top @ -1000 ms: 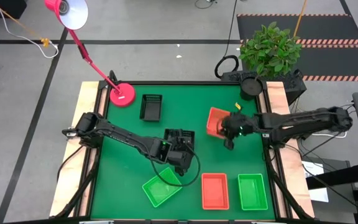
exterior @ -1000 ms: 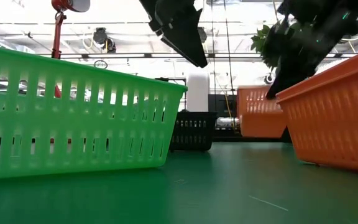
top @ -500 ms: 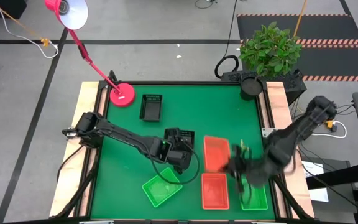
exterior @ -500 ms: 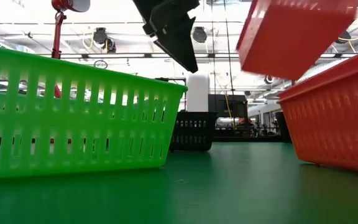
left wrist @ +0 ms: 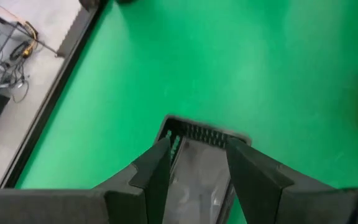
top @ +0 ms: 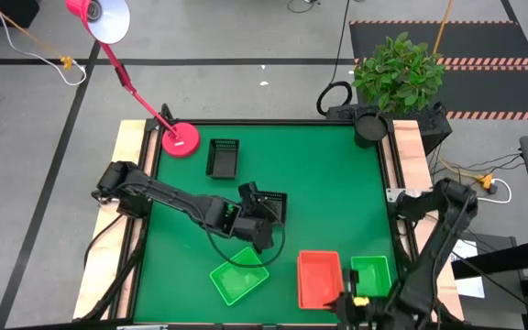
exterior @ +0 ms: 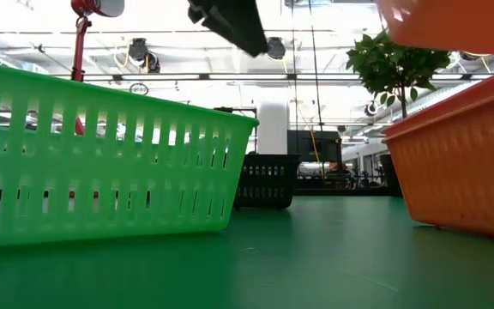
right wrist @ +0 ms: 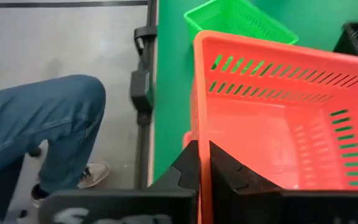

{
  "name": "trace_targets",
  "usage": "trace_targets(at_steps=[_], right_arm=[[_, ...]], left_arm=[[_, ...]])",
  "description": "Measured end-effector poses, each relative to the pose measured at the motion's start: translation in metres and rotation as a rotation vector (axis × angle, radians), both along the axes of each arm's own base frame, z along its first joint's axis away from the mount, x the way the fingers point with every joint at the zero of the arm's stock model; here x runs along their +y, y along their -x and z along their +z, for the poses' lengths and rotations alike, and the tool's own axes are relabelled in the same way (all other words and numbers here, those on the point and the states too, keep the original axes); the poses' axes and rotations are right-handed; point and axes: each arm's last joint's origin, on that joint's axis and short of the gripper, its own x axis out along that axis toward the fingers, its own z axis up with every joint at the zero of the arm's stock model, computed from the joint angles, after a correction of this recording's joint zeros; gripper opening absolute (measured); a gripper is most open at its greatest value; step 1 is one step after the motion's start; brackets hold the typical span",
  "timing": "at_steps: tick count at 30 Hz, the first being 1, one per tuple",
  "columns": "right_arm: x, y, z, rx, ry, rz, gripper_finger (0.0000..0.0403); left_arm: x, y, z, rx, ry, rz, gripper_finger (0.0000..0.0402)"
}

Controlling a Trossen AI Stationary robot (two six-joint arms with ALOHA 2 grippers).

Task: Stack baskets by color
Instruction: Stack the top orange bin on top of the bottom stacked orange bins

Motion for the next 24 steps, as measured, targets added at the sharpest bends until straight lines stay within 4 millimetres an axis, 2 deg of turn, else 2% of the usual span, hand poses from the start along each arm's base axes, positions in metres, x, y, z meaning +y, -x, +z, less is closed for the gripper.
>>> trace_targets(at_steps=[5,9,24], right_arm=[[0.015,0.005,-0.014,0.008,0.005,-0.014,0.0004],[0.021,0.005,-0.026,0.012,0.035,-0.021,0.0004],[0.022,0.000,-0.050,0.020,0.111,-0.032,0.0004]], left_arm=[[-0.001,0.005,0.012,-0.050,0.012,0.003,0.0161],[-0.002,0.007,0.015,-0.060,0.018,0.004,0.0161],[-0.002,0.004,0.017,-0.073,-0.003,-0.028,0.0161]])
